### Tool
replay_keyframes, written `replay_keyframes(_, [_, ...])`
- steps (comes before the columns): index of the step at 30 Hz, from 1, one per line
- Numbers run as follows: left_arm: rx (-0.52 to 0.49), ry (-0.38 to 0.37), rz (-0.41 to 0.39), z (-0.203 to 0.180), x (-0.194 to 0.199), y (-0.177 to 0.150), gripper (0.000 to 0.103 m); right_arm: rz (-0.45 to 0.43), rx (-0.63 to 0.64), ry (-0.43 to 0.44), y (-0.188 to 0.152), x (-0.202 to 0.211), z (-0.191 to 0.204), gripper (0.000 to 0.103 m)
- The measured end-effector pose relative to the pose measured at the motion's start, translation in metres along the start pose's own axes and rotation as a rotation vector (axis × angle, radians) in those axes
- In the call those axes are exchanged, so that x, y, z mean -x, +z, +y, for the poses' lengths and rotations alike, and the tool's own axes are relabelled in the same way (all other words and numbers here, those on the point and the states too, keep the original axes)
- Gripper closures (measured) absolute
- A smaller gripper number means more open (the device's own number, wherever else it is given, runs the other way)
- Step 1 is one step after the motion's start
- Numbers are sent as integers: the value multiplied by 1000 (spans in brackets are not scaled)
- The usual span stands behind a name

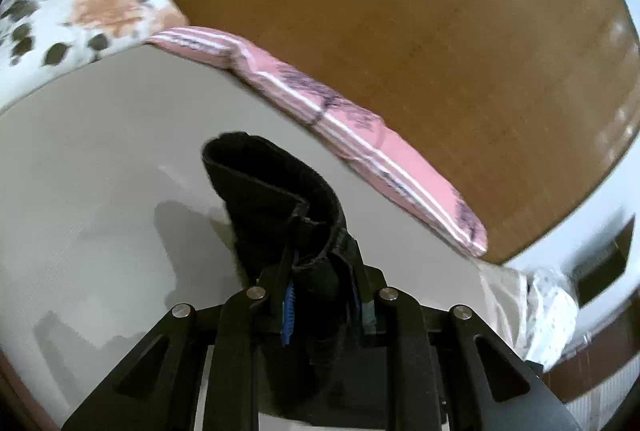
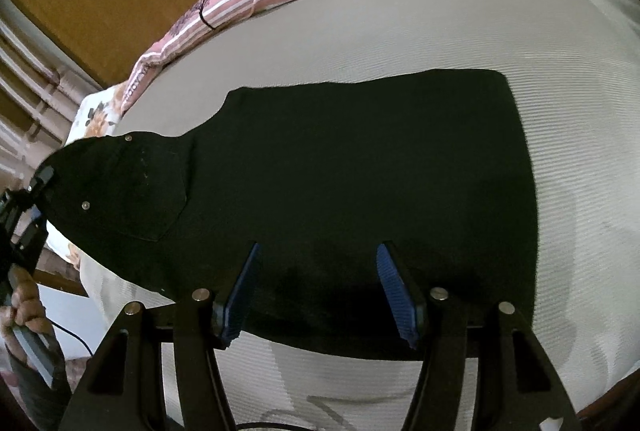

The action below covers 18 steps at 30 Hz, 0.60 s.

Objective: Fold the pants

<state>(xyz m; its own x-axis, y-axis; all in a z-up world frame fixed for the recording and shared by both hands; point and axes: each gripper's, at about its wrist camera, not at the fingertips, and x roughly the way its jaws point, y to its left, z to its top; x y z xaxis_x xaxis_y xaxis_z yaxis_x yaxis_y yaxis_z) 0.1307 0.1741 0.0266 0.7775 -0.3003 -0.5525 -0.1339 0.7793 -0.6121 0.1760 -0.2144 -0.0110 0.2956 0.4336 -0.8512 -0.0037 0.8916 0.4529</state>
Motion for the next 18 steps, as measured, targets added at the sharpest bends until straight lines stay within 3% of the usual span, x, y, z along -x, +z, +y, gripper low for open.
replay_keyframes(8, [-156, -86, 58, -74, -23, -15, 82, -55, -45, 18, 1, 25, -29, 45])
replay_keyframes(18, [-341, -158, 212, -146, -69, -62, 82, -146, -171, 18, 3, 56, -84, 44])
